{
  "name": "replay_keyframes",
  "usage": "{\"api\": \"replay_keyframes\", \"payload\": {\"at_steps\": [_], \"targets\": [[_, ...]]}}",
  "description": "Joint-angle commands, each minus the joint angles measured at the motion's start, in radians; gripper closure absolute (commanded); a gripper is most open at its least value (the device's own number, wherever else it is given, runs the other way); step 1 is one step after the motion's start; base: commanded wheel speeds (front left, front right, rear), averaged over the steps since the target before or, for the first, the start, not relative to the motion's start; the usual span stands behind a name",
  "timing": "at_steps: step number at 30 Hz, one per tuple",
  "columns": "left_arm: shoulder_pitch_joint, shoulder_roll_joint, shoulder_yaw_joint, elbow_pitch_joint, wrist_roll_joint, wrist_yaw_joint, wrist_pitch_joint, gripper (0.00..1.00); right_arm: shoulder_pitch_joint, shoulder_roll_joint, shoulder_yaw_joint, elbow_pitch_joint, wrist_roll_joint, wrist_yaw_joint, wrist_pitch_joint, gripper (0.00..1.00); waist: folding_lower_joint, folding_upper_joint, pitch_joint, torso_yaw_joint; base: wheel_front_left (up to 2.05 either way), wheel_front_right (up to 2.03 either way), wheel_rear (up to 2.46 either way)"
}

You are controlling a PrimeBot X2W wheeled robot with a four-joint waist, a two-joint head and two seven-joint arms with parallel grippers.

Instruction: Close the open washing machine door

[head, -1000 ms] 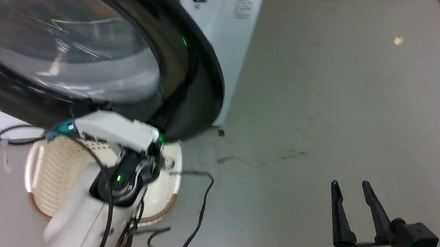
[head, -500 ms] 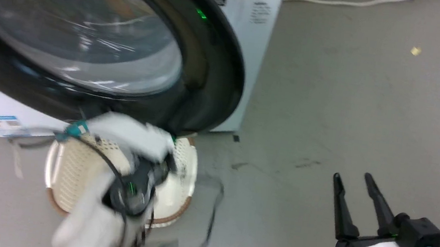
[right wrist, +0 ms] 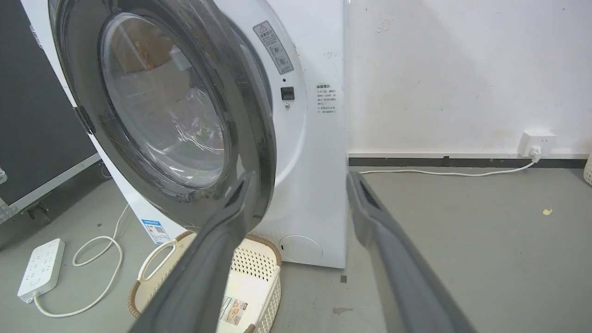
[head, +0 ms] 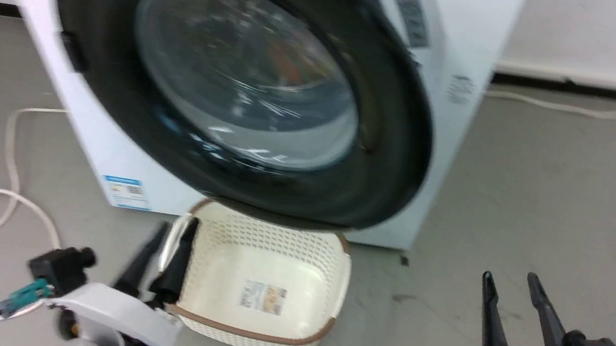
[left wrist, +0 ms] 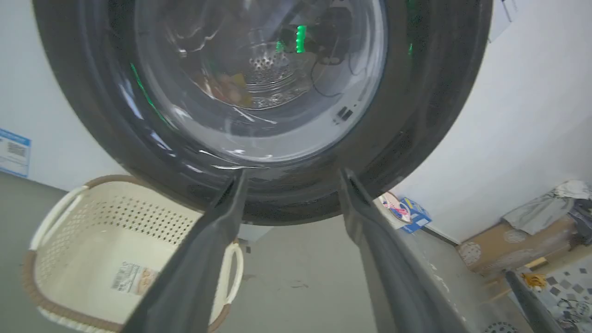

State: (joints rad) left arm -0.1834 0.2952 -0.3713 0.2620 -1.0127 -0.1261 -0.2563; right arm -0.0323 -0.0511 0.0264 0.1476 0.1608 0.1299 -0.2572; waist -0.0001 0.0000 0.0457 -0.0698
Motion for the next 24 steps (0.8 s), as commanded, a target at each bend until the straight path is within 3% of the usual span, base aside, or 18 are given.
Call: {"api": "replay_keyframes", "payload": {"at_steps": [1, 7, 12, 17, 18, 20, 24], "targets": [[0.009, -0.021, 0.052, -0.007, 0.079, -0.005, -0.005, 0.00, 0.014, 0.001, -0.001, -0.006, -0.006, 0.001, -0.005, 0.00, 0.0001, 0.0000, -0.041, 0.058, 0.00, 0.00, 0.00], [0.100, -0.101, 0.213, -0.102, 0.569, 0.009, -0.005, 0.00, 0.029, 0.001, 0.013, -0.011, -0.010, 0.001, -0.005, 0.00, 0.0001, 0.0000, -0.055, 0.104, 0.00, 0.00, 0.00], [0.155, -0.140, 0.259, -0.142, 0.797, 0.028, -0.005, 0.00, 0.036, 0.001, 0.026, -0.002, -0.018, 0.001, -0.005, 0.00, 0.0001, 0.0000, -0.060, 0.125, 0.00, 0.00, 0.00], [0.188, -0.173, 0.280, -0.170, 0.911, 0.068, -0.005, 0.00, 0.041, 0.001, 0.040, 0.013, -0.020, 0.001, -0.005, 0.00, 0.0001, 0.0000, -0.058, 0.140, 0.00, 0.00, 0.00], [0.193, -0.178, 0.281, -0.171, 0.922, 0.072, -0.005, 0.00, 0.041, 0.001, 0.048, 0.018, -0.018, 0.001, -0.005, 0.53, 0.0001, 0.0000, -0.056, 0.144, 0.00, 0.00, 0.00], [0.199, -0.185, 0.280, -0.168, 0.940, 0.076, -0.005, 0.00, 0.037, 0.001, 0.063, 0.023, -0.026, 0.001, -0.005, 1.00, 0.0001, 0.0000, -0.050, 0.154, 0.00, 0.00, 0.00], [0.195, -0.197, 0.281, -0.160, 0.951, 0.072, -0.005, 0.00, 0.008, -0.008, 0.110, 0.028, -0.050, 0.001, -0.005, 1.00, 0.0001, 0.0000, -0.017, 0.179, 0.00, 0.00, 0.00]]}}
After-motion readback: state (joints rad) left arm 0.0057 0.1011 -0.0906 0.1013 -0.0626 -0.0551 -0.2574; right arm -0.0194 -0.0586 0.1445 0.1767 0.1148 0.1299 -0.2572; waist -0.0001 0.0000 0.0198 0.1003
